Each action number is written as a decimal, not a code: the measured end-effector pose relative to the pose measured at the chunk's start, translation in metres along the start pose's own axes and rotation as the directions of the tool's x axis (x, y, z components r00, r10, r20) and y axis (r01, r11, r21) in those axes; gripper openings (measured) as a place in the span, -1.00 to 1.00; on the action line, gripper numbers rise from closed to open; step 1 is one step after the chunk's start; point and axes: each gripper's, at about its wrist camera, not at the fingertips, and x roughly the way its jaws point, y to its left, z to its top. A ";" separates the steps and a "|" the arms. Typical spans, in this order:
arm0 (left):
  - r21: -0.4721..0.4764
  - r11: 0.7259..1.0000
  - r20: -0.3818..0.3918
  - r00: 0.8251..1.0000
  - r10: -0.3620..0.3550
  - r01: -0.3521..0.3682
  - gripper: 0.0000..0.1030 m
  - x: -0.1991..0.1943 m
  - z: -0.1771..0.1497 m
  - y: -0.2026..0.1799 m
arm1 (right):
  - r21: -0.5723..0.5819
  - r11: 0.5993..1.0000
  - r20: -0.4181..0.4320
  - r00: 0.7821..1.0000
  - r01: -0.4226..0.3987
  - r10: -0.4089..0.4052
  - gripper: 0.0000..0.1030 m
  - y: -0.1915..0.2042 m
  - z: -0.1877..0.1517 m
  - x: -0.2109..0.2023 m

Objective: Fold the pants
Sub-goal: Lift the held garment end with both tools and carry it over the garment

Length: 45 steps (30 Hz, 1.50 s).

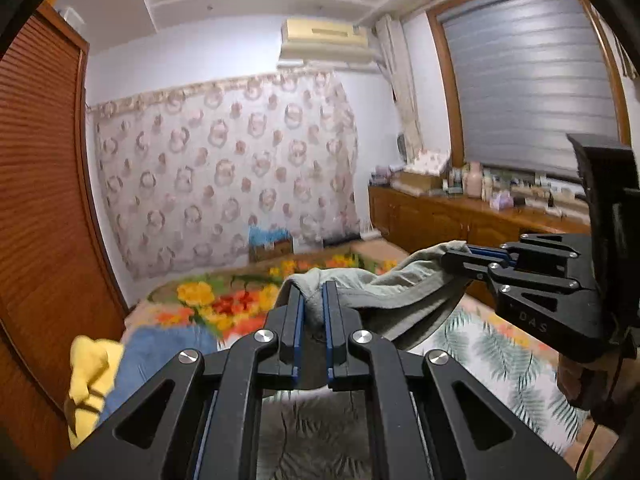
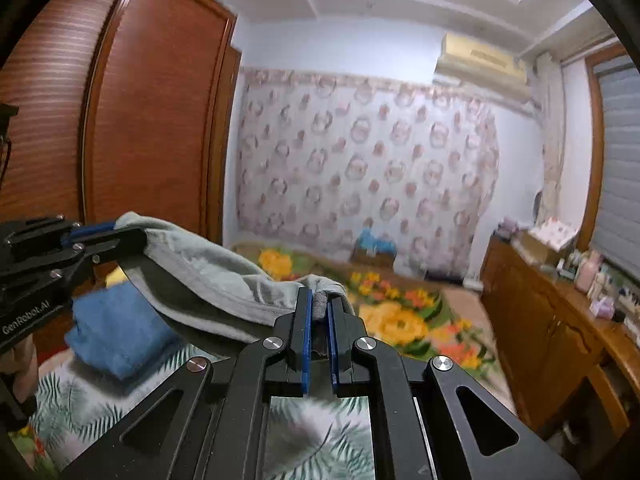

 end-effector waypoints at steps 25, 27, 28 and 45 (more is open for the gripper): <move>0.002 0.995 -0.133 0.987 -0.096 0.097 -0.82 -0.031 -0.039 -0.029 | 0.032 0.990 -0.149 0.979 -0.136 0.139 -0.87 -0.036 -0.018 0.001; -0.003 0.994 -0.126 0.986 -0.108 0.109 -0.82 -0.040 -0.045 -0.031 | 0.039 0.988 -0.149 0.977 -0.148 0.152 -0.87 -0.036 -0.022 -0.007; -0.008 0.993 -0.125 0.985 -0.117 0.117 -0.82 -0.044 -0.048 -0.032 | 0.044 0.987 -0.148 0.976 -0.154 0.158 -0.87 -0.037 -0.024 -0.010; -0.106 0.979 -0.195 0.962 -0.191 0.173 -0.82 -0.082 -0.114 -0.036 | 0.154 0.960 -0.220 0.939 -0.235 0.265 -0.87 -0.038 -0.066 -0.048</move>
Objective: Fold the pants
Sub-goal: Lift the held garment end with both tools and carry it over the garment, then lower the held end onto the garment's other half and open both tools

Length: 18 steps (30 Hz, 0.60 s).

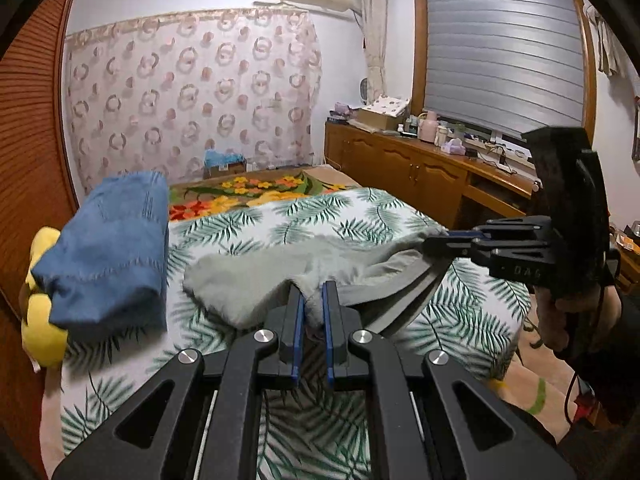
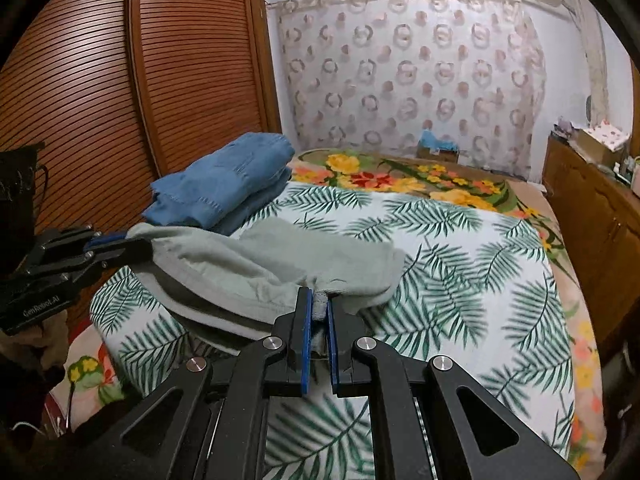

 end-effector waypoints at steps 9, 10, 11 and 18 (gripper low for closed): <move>-0.040 0.999 -0.035 0.999 -0.015 0.014 -0.82 -0.005 -0.028 0.004 | -0.003 1.000 -0.042 0.999 -0.024 0.023 -0.87 0.012 -0.013 0.003; -0.044 0.999 -0.032 0.999 -0.016 0.014 -0.82 -0.007 -0.031 0.004 | -0.005 1.000 -0.042 0.999 -0.026 0.026 -0.87 0.013 -0.015 0.002; -0.048 0.999 -0.032 0.999 -0.016 0.015 -0.82 -0.008 -0.032 0.004 | -0.009 1.000 -0.043 0.999 -0.028 0.027 -0.87 0.014 -0.015 0.001; -0.051 0.998 -0.020 0.999 -0.026 0.025 -0.82 -0.016 -0.036 0.001 | -0.005 0.999 -0.037 0.999 -0.038 0.038 -0.87 0.015 -0.018 -0.013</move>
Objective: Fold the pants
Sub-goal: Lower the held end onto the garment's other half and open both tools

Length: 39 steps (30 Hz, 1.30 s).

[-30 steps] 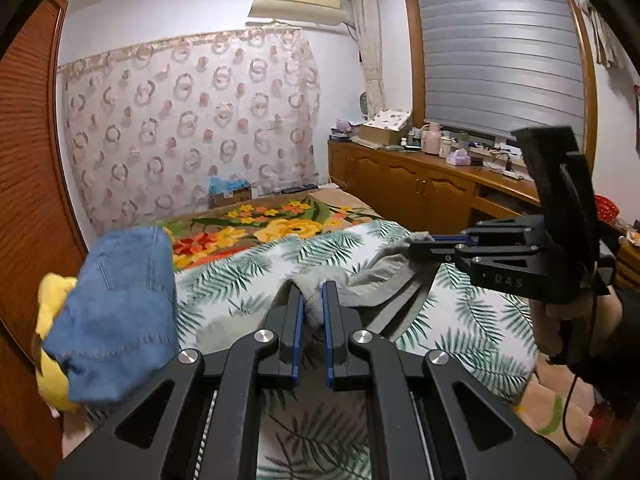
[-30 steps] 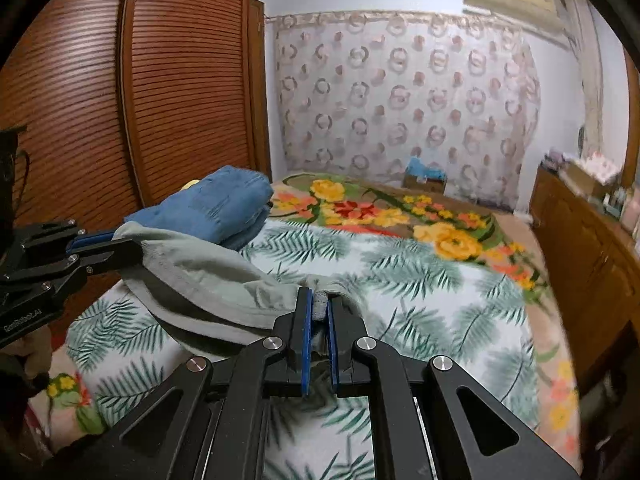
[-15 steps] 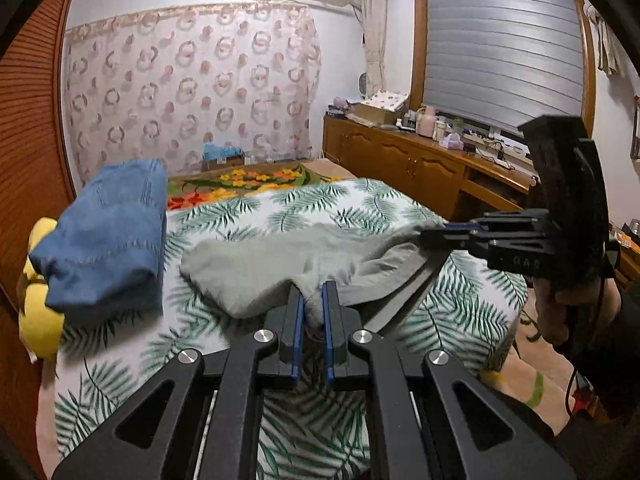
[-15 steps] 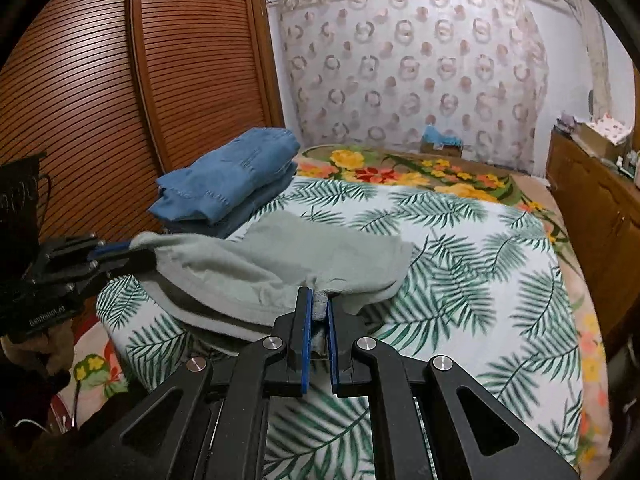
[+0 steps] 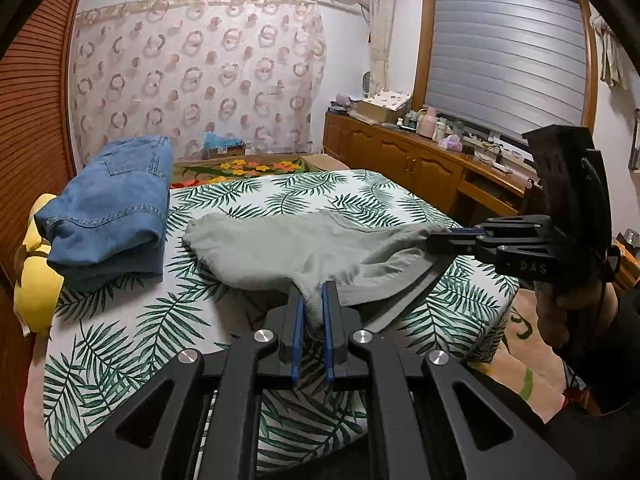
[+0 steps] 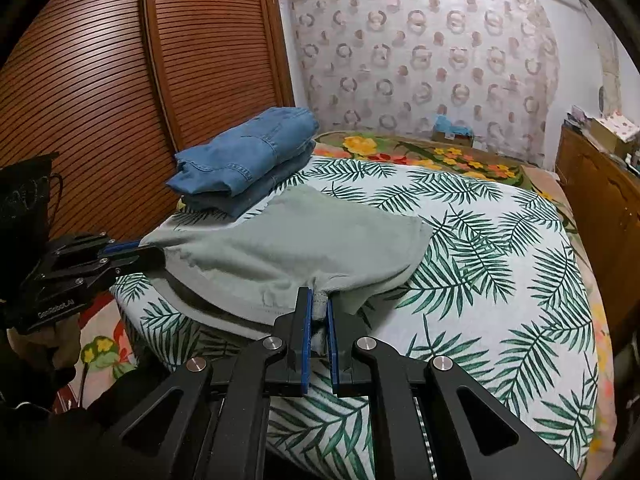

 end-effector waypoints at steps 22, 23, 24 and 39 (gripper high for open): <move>0.011 0.999 0.014 0.999 -0.048 0.047 -0.82 -0.023 -0.001 -0.025 | 0.003 1.000 0.029 0.999 -0.023 0.023 -0.87 0.006 -0.022 -0.040; 0.013 0.999 0.016 0.999 -0.049 0.048 -0.82 -0.024 0.000 -0.026 | 0.002 1.000 0.029 0.999 -0.025 0.025 -0.87 0.007 -0.023 -0.042; 0.015 0.999 0.019 0.999 -0.050 0.049 -0.82 -0.025 0.000 -0.027 | 0.002 1.000 0.031 0.999 -0.028 0.028 -0.87 0.007 -0.023 -0.044; -0.020 1.000 -0.020 1.000 -0.023 0.023 -0.82 0.003 -0.007 -0.009 | 0.025 0.999 0.019 1.000 -0.021 0.020 -0.87 -0.004 -0.021 -0.020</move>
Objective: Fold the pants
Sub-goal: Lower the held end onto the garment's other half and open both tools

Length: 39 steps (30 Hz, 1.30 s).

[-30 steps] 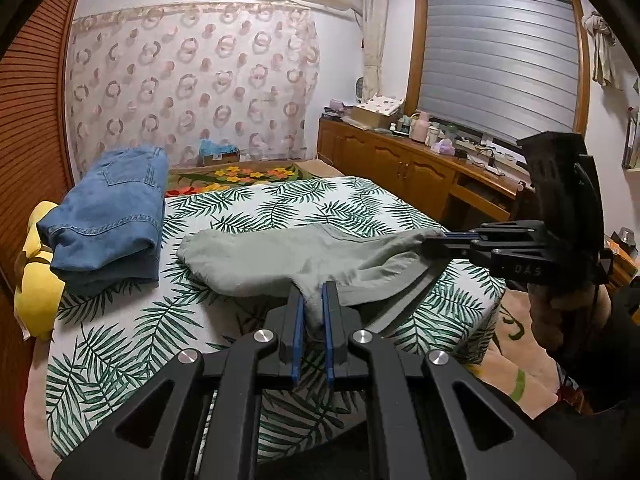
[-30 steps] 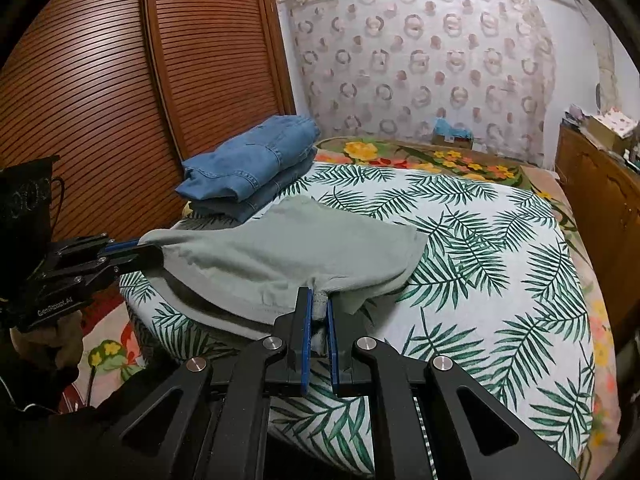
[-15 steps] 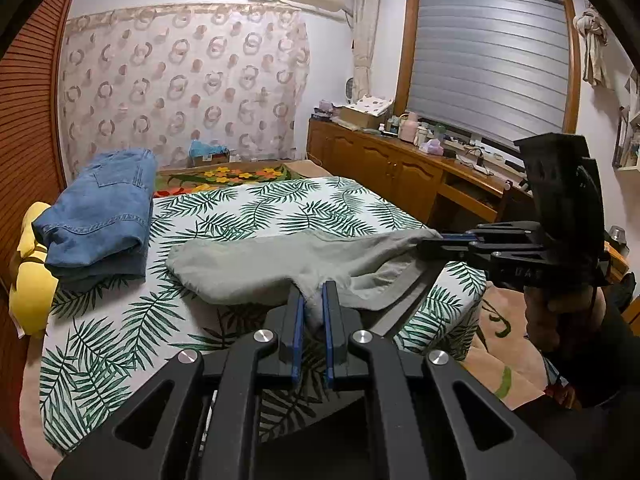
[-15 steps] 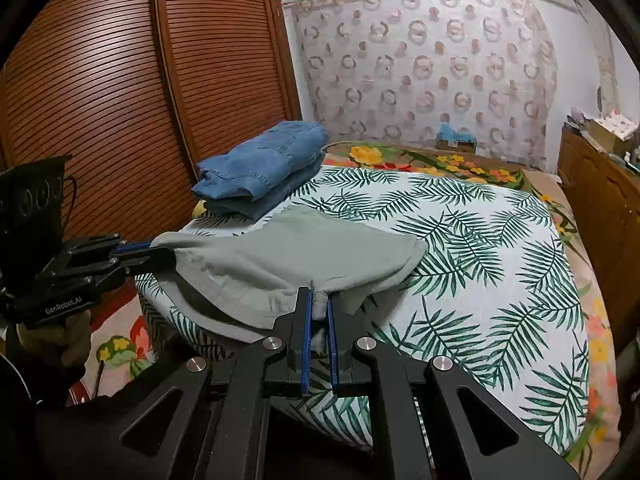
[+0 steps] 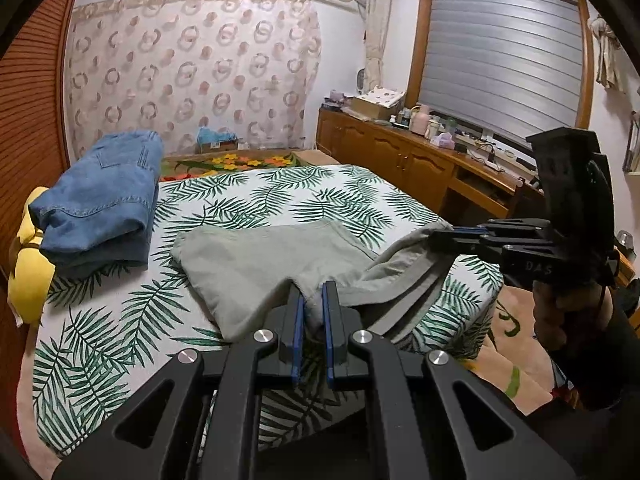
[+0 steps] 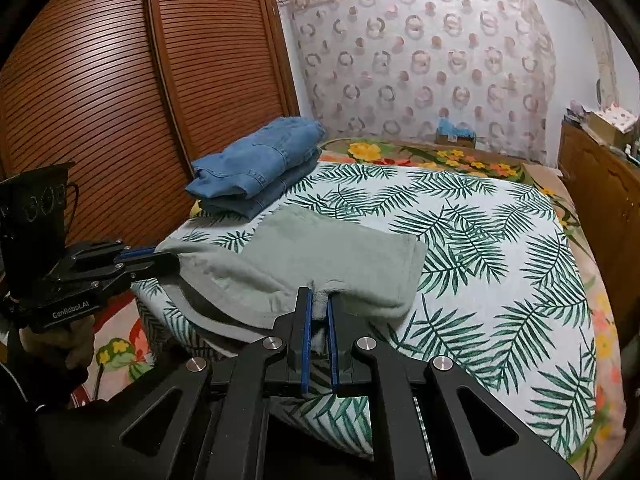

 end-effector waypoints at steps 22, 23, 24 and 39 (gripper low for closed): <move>-0.022 0.998 0.027 0.998 0.052 -0.052 -0.82 0.038 0.031 0.031 | 0.018 0.999 0.039 0.998 0.048 -0.049 -0.87 -0.026 0.030 0.068; -0.022 0.998 0.017 0.998 0.057 -0.056 -0.82 0.041 0.030 0.032 | 0.020 0.999 0.031 0.998 0.049 -0.050 -0.87 -0.028 0.031 0.072; -0.023 0.998 0.006 0.998 0.060 -0.060 -0.82 0.045 0.029 0.034 | 0.021 0.999 0.022 0.999 0.049 -0.050 -0.87 -0.029 0.030 0.076; -0.019 0.996 -0.009 0.996 0.091 -0.091 -0.82 0.062 0.043 0.048 | 0.031 0.998 0.003 0.999 0.052 -0.052 -0.87 -0.032 0.060 0.106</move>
